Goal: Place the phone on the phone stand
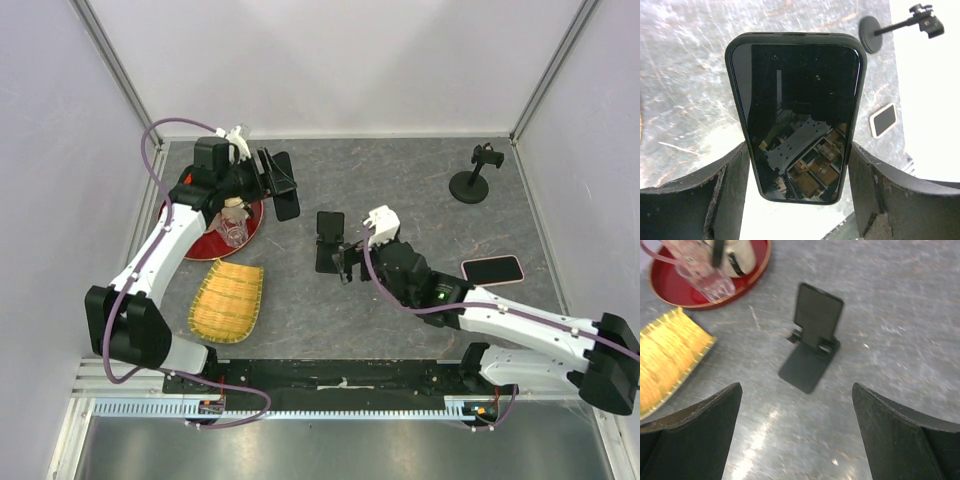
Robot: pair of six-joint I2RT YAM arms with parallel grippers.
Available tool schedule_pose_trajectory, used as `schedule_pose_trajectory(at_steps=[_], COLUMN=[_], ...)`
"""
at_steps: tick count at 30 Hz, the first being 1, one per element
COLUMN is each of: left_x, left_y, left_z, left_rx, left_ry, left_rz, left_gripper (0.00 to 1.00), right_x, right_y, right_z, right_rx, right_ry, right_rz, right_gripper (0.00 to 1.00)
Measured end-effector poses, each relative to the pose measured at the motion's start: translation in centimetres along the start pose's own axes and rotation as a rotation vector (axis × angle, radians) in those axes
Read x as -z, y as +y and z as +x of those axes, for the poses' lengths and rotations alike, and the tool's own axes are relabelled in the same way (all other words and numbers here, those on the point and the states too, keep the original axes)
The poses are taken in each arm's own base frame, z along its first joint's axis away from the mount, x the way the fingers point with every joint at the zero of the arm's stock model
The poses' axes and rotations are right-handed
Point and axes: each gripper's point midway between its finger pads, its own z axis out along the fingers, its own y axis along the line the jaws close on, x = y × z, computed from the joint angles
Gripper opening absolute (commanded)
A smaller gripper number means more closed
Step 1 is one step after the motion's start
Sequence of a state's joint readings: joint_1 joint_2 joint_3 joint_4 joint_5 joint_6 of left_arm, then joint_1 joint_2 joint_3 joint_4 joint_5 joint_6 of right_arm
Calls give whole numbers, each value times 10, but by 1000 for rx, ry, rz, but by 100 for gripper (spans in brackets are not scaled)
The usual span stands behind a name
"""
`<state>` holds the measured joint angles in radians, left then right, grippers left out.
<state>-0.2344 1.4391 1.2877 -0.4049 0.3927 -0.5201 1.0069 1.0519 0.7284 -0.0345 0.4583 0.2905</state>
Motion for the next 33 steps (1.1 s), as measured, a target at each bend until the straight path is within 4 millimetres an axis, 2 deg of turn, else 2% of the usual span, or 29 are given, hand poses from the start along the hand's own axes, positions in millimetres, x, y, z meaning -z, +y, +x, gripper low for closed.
schedule_pose_trajectory(at_steps=[6,11,16,23,24,29,32,33], left_x=[8,14,13,12,12,13,12,12], left_y=[-16,-34,-43,-47,-48,-54,-55,-55], left_z=[13,2,5,14,13,13,14,14], left_rx=[52,55,91,141,146,165,172,174], left_ry=[-1,-41,-28,-4,-4,-4,-3,-2], left_rz=[103,181,249,294,301,339,346,349], left_gripper=[2,2,2,2,2,2,2,2], right_x=[-34,-68,-83,-87,-89,-98,-101,-101], right_y=[46,71,71,65,66,68,69,69], right_z=[-16,-35,-52,-71,-72,-79,-84,-85], right_rx=[-11,-50,-127,-204,-208,-210,-206,-204], right_ry=[-97,-167,-259,-350,-357,-380,-392,-396], right_rz=[-87,-49,20,72,78,104,116,118], right_gripper=[98,93,76,65,58,49,38,29])
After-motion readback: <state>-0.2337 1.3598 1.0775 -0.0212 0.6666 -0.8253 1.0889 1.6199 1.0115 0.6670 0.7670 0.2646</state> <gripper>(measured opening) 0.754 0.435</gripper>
